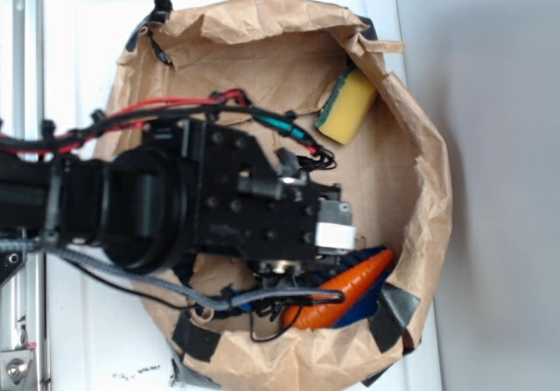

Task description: Grab the green block.

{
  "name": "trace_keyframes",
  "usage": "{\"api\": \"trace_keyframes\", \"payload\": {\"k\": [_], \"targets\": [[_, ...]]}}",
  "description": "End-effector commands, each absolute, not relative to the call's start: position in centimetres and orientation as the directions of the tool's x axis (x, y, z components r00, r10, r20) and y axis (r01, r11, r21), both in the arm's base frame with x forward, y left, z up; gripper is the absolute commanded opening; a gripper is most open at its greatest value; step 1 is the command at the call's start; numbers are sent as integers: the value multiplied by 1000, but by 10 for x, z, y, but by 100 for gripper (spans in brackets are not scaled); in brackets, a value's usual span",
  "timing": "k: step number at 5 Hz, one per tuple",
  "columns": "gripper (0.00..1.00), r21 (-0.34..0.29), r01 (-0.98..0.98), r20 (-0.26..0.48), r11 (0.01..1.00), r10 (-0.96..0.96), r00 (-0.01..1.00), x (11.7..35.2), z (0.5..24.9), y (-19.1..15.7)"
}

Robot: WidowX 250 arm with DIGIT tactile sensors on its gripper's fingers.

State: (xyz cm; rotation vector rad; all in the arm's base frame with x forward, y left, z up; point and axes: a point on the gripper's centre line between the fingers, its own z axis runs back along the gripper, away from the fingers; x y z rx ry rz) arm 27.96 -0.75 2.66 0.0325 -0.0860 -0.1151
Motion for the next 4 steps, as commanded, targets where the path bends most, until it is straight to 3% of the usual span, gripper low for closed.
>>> {"api": "trace_keyframes", "payload": {"k": [1, 3, 4], "targets": [[0, -48, 49, 124, 998, -43, 991, 294, 110, 8], [0, -64, -34, 116, 997, 41, 992, 292, 169, 14], [0, -32, -34, 104, 999, 37, 994, 289, 164, 13]]}}
